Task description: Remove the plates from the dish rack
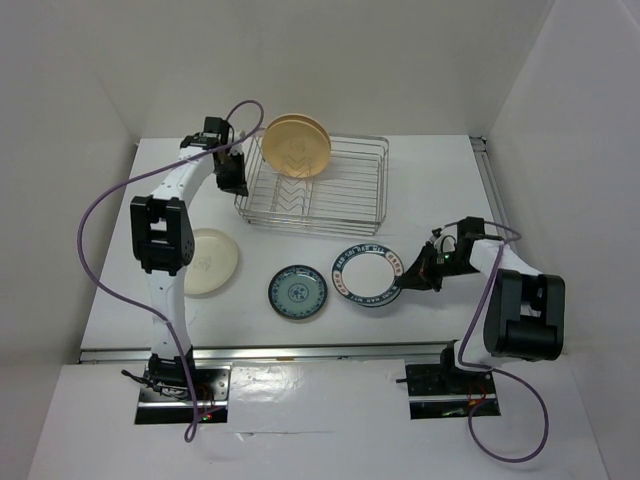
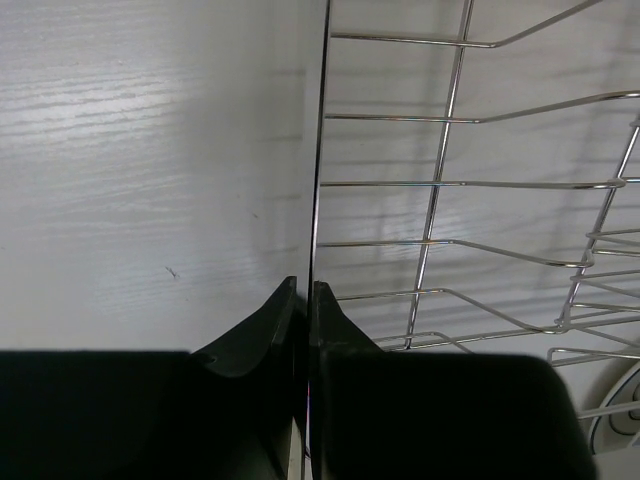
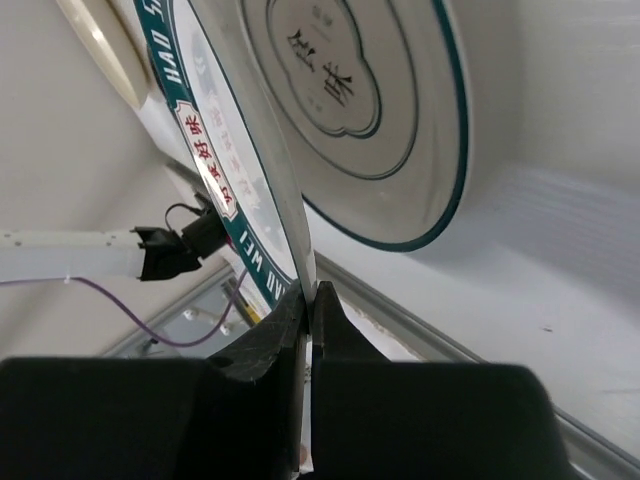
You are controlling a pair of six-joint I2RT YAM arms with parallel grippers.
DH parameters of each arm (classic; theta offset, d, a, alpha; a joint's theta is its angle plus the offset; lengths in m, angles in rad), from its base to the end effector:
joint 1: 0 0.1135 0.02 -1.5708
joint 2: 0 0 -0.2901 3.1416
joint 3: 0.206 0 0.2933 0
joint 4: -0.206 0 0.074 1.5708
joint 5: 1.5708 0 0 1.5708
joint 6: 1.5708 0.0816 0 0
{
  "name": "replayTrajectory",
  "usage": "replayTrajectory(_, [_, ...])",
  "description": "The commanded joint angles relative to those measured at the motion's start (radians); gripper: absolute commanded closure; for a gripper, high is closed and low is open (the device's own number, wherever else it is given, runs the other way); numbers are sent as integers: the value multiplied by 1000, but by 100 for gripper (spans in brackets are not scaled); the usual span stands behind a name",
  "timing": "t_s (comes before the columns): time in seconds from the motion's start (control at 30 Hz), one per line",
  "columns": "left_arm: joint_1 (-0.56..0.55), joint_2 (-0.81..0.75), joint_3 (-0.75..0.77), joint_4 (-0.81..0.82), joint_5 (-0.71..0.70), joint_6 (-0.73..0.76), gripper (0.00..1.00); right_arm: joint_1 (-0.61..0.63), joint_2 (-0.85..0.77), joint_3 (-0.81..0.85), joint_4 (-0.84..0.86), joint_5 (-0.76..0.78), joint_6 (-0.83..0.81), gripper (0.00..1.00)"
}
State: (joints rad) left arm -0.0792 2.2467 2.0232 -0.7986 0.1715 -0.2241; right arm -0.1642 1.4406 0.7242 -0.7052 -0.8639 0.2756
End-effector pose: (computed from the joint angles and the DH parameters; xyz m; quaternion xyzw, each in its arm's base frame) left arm 0.5724 -0.0594 0.2029 -0.0463 0.9582 -0.1223 0.2544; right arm 0.2638 0.0192 0.1323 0.1671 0.8906 0.4206 0.0443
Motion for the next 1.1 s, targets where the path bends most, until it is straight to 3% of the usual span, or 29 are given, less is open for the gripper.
replayTrajectory(0.0, [18, -52, -49, -45, 28, -96, 100, -5, -11, -14, 62, -4, 17, 100])
replayTrajectory(0.2, [18, -71, -84, -45, 49, -132, 100, -5, 43, -55, 179, 5, 82, 100])
replayTrajectory(0.3, [18, -96, -144, -19, 49, -143, 100, -5, 66, -55, 190, 86, 94, 97])
replayTrajectory(0.37, [18, -105, -144, -19, 62, -143, 100, -5, 75, -45, 181, 120, 94, 90])
replayTrajectory(0.53, [18, -114, -155, -19, 62, -155, 100, -5, 84, -36, 155, 170, 105, 40])
replayTrajectory(0.7, [18, -102, -115, -30, 53, -133, 100, -5, 57, 4, 90, 226, 117, 31])
replayTrajectory(0.83, [18, -114, -106, -30, 63, -103, 83, -5, -2, 73, 35, 344, 135, 26])
replayTrajectory(0.9, [18, -124, -115, -30, 63, -103, 59, 5, -43, 105, 6, 396, 157, 26])
replayTrajectory(1.0, [18, -136, -95, -30, 28, -81, 33, 38, -75, 197, -4, 436, 171, 26])
replayTrajectory(1.07, [18, -145, -86, -30, -2, -58, 28, 86, -75, 277, -14, 492, 182, 25])
